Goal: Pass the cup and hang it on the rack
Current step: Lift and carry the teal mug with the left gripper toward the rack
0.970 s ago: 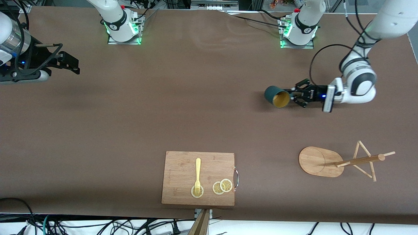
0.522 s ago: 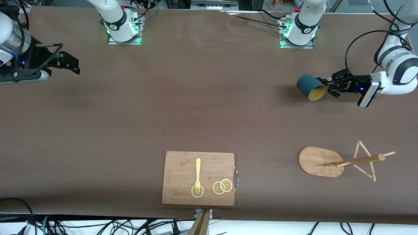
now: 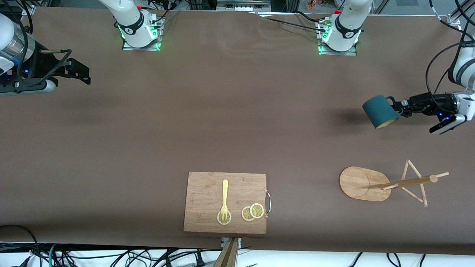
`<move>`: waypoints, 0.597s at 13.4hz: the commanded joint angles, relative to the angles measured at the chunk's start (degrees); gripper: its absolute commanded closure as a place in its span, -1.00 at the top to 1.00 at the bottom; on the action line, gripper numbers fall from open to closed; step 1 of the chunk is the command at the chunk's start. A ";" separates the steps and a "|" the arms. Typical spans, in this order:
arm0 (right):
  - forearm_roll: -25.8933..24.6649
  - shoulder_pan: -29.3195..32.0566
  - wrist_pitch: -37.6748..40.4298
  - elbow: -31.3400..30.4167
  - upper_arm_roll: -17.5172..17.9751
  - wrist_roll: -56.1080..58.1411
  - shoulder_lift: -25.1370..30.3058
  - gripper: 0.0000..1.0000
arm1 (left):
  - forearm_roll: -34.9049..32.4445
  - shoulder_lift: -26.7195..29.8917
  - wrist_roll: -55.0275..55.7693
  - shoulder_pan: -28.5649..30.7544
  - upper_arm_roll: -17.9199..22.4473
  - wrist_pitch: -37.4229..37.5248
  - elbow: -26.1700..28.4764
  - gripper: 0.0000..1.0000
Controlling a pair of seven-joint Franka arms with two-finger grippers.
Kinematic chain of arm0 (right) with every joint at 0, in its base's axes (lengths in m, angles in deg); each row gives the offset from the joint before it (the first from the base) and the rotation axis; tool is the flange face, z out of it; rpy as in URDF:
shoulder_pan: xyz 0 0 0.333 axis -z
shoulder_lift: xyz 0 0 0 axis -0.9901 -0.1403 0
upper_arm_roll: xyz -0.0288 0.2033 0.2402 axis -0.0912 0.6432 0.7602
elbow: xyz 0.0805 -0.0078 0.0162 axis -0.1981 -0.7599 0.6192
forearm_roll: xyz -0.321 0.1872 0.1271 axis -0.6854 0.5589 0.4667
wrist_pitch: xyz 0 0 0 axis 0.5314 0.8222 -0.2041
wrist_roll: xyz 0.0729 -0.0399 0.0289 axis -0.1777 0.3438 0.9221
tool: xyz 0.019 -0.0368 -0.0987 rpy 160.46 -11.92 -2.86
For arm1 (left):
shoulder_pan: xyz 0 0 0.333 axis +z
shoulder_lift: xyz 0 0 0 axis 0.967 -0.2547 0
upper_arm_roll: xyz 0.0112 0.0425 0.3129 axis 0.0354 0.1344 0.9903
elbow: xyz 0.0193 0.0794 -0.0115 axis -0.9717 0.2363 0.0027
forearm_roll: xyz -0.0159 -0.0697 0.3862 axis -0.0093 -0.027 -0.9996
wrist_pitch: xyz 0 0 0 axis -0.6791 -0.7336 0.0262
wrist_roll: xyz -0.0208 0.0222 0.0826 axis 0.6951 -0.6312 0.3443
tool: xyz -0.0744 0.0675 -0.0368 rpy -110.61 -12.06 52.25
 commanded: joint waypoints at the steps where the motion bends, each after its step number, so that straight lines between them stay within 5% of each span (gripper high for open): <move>1: -0.66 0.14 0.95 1.20 0.36 0.75 -0.22 0.99 | 3.90 -5.25 10.93 -1.38 -0.62 1.43 -9.41 -1.00; 4: -0.57 0.14 0.95 1.20 0.36 0.75 -0.22 0.99 | 5.41 -12.01 19.82 -2.53 -0.62 1.17 -20.48 -1.00; 8: -0.57 0.14 0.95 1.20 0.36 0.84 -0.22 0.99 | 9.09 -15.72 20.89 -3.33 -0.62 -0.94 -22.97 -1.00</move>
